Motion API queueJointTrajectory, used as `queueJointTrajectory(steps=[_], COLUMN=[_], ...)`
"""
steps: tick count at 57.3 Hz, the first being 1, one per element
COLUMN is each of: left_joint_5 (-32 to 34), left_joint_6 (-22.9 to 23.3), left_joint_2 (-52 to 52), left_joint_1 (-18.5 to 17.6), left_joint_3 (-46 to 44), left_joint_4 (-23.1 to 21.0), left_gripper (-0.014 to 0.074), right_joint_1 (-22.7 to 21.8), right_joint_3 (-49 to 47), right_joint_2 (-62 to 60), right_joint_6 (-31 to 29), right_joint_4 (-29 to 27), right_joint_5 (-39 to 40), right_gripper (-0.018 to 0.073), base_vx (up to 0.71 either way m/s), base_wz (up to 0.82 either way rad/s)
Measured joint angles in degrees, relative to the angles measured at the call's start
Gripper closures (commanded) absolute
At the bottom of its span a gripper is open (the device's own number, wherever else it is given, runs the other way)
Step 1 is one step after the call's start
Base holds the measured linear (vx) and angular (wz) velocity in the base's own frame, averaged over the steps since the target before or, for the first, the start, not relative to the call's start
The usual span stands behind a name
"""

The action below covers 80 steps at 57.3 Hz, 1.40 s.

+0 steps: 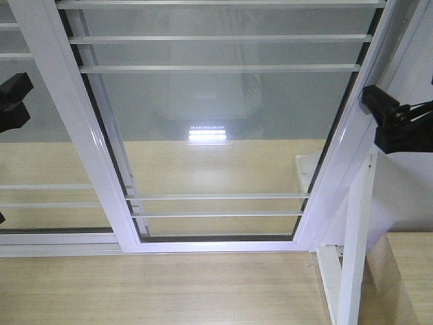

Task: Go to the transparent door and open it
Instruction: 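Raise both arms and close the right gripper on the curved door handle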

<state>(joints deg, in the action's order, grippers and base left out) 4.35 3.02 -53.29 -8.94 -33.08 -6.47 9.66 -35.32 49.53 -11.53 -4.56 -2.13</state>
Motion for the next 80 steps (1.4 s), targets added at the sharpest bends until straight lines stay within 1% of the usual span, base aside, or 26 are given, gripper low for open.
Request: queueJointTrajectory(steps=[8,13,19,27,33,50,57,66,73,80], left_joint_5=[0.0,-0.2,-1.1,-1.7,-2.1,-2.4,-2.4,-2.4,-2.4,-2.4], left_joint_6=[0.0,0.0,0.0,0.0,0.0,0.0,0.0,0.0,0.0,0.0], left_joint_2=[0.0,0.0,0.0,0.0,0.0,0.0,0.0,0.0,0.0,0.0], left_joint_1=[0.0,0.0,0.0,0.0,0.0,0.0,0.0,0.0,0.0,0.0], left_joint_3=[0.0,0.0,0.0,0.0,0.0,0.0,0.0,0.0,0.0,0.0], left_joint_4=[0.0,0.0,0.0,0.0,0.0,0.0,0.0,0.0,0.0,0.0], left_gripper=[0.0007,0.0007,0.0007,0.0007,0.0007,0.0007,0.0007,0.0007,0.0007,0.0007], right_joint_1=[-7.9,-12.1,-14.8,-15.5,-15.5,-15.5,-15.5,-15.5,-15.5,-15.4], right_joint_3=[-0.1,-0.1,-0.1,-1.1,-4.3,-18.2,-22.9,-26.6,-27.5,-27.5], right_joint_2=[2.3,4.7,8.6,14.7,20.0,35.4,39.5,43.1,44.4,44.8], right_joint_6=[0.0,0.0,0.1,0.5,1.9,4.0,4.5,5.9,8.3,12.9], right_joint_4=[-1.5,-2.6,-3.1,-3.3,-3.3,-3.2,-3.2,-2.7,0.4,6.6], right_joint_5=[1.7,2.1,5.5,11.7,14.2,15.0,15.0,15.0,14.9,14.9], right_gripper=[0.0017,0.0058,0.0091,0.0103,0.0103,0.0103,0.0103,0.0103,0.0103,0.0103], base_vx=[0.00,0.00,0.00,0.00,0.00,0.00,0.00,0.00,0.00,0.00], base_wz=[0.00,0.00,0.00,0.00,0.00,0.00,0.00,0.00,0.00,0.00])
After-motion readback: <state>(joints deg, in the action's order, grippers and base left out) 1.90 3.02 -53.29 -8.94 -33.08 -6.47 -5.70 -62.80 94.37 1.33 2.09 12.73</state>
